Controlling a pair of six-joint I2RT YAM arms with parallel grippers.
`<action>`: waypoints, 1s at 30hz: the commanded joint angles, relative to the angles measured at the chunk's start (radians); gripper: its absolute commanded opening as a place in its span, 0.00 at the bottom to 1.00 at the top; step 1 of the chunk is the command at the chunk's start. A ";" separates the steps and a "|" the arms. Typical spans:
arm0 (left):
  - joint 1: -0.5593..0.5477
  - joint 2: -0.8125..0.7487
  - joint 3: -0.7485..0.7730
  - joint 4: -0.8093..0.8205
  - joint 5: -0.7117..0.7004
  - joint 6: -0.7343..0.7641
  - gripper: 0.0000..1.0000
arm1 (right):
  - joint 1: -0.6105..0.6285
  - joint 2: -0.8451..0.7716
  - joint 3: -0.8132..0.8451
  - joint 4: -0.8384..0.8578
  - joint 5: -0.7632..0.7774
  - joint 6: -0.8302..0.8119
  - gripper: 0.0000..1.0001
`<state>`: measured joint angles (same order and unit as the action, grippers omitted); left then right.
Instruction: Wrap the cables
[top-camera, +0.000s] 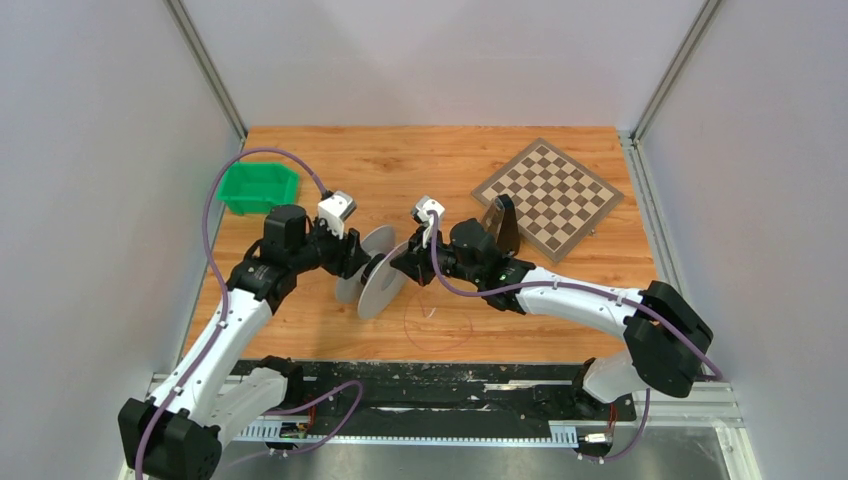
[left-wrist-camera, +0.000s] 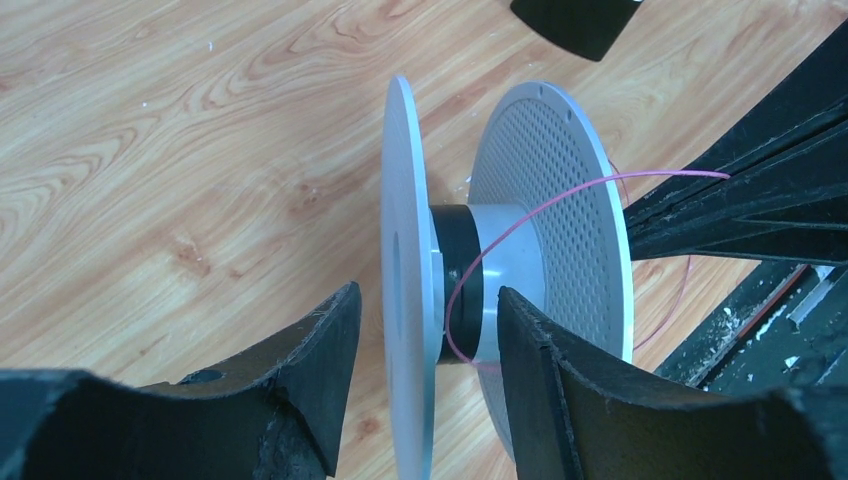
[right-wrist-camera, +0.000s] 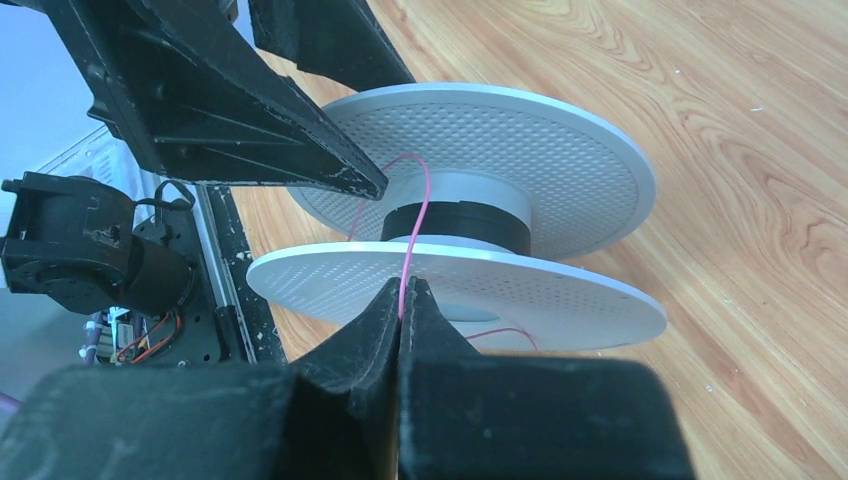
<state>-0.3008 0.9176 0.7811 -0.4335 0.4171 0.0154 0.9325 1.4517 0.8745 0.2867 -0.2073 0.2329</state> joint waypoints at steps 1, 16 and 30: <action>-0.015 -0.013 -0.008 0.054 0.000 0.027 0.60 | -0.003 -0.017 0.002 0.068 -0.028 -0.013 0.00; -0.038 0.002 -0.011 0.036 -0.024 0.053 0.22 | -0.004 -0.013 -0.007 0.090 -0.059 0.007 0.00; -0.072 0.020 0.005 -0.057 -0.087 0.093 0.15 | -0.019 -0.008 -0.034 0.074 -0.029 0.009 0.00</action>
<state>-0.3538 0.9310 0.7731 -0.4236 0.3515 0.0860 0.9257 1.4536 0.8585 0.3275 -0.2478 0.2359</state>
